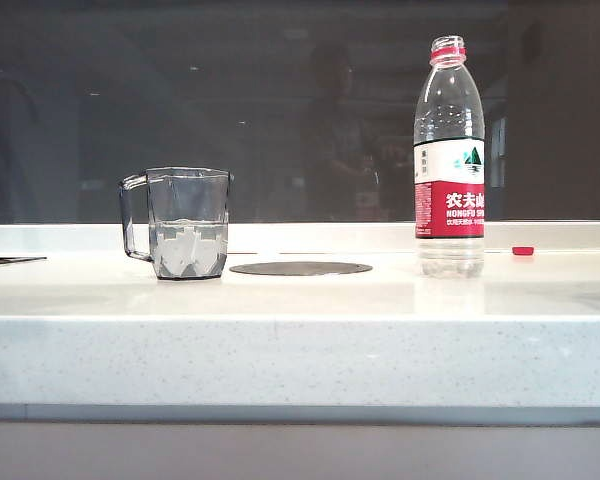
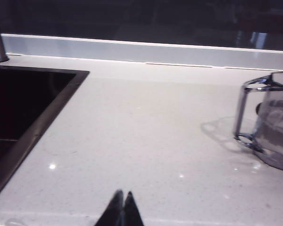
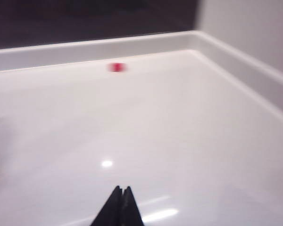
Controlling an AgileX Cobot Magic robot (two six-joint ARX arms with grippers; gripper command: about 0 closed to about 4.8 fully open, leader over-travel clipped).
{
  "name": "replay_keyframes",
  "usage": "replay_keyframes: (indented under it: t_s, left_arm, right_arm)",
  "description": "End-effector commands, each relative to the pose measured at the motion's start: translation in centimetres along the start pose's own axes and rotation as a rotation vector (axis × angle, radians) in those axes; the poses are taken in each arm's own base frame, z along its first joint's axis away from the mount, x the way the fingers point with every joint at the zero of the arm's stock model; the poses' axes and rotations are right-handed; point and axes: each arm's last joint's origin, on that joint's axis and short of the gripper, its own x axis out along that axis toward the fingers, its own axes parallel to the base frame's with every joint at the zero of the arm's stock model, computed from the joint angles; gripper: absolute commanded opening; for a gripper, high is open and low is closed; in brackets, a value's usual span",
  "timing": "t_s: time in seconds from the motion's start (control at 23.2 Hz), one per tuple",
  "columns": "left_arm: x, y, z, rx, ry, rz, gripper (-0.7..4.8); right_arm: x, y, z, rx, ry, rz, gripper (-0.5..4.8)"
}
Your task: Pick up the mineral water bottle on the table and pour water into the mug until it's half full.
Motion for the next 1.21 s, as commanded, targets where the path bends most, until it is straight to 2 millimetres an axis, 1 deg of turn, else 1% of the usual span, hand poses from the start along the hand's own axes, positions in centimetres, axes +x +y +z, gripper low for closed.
replay_keyframes:
  t_s: [0.04,0.09,0.13,0.22,0.3,0.35,0.52,0.78,0.86,1.21]
  left_arm:
    - [0.0,0.0,0.2,0.002,-0.013,0.007,-0.04]
    - [0.0,0.0,0.2,0.002,-0.013,0.004,-0.04]
    - [0.0,0.0,0.2,0.002,-0.013,0.004,-0.04]
    - [0.0,0.0,0.2,0.002,-0.012,0.006,-0.04]
    - [0.0,0.0,0.2,0.002,-0.013,0.002,-0.04]
    - [0.0,0.0,0.2,0.002,-0.013,0.003,-0.04]
    - [0.0,0.0,0.2,0.002,-0.013,0.005,-0.04]
    - [0.0,0.0,0.2,0.002,-0.013,0.006,-0.04]
    - [0.0,0.0,0.2,0.002,-0.013,0.006,-0.04]
    - [0.0,0.0,0.2,0.002,-0.013,0.006,-0.04]
  right_arm:
    - [0.1,-1.1,-0.2,-0.094,-0.03,0.097,-0.05]
    - [0.1,-1.3,-0.4,-0.114,-0.038,0.143,-0.05]
    - [0.2,-1.7,-1.2,-0.143,-0.055,0.225,-0.06]
    - [0.2,-2.2,-2.0,-0.134,-0.075,0.282,-0.05]
    - [0.3,-3.1,-3.3,-0.099,-0.111,0.304,-0.05]
    - [0.3,-3.4,-3.4,-0.081,-0.107,0.296,-0.05]
    - [0.2,-4.2,-3.0,-0.072,-0.154,0.273,-0.05]
    - [0.3,-4.3,-3.0,-0.076,-0.155,0.299,-0.05]
    - [0.3,-4.3,-3.0,-0.051,-0.15,0.323,-0.05]
    - [0.3,-4.2,-3.1,-0.035,-0.14,0.328,-0.05]
